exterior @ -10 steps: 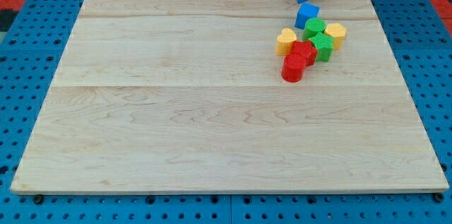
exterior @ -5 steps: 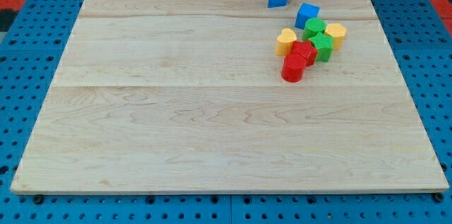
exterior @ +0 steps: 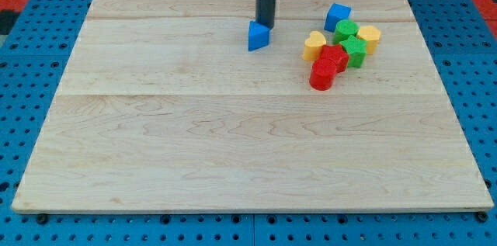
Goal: Slide the blue triangle towards the bottom left
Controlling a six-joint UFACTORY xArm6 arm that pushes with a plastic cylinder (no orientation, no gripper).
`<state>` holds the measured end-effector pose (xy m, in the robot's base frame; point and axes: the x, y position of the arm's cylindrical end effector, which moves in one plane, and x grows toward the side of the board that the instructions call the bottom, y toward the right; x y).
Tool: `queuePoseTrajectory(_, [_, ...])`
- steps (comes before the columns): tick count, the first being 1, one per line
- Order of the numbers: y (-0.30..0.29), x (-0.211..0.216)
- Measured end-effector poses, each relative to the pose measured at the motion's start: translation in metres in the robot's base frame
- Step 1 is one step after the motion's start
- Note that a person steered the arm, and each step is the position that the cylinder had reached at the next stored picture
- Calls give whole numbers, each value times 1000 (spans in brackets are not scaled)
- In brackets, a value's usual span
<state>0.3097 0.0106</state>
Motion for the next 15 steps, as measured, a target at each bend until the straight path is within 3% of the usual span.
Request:
queuePoseTrajectory(1, [-31,33])
queuePoseTrajectory(6, [-73,223])
queuePoseTrajectory(9, [-121,297])
queuePoseTrajectory(12, [-154,239])
queuePoseTrajectory(15, [-224,237])
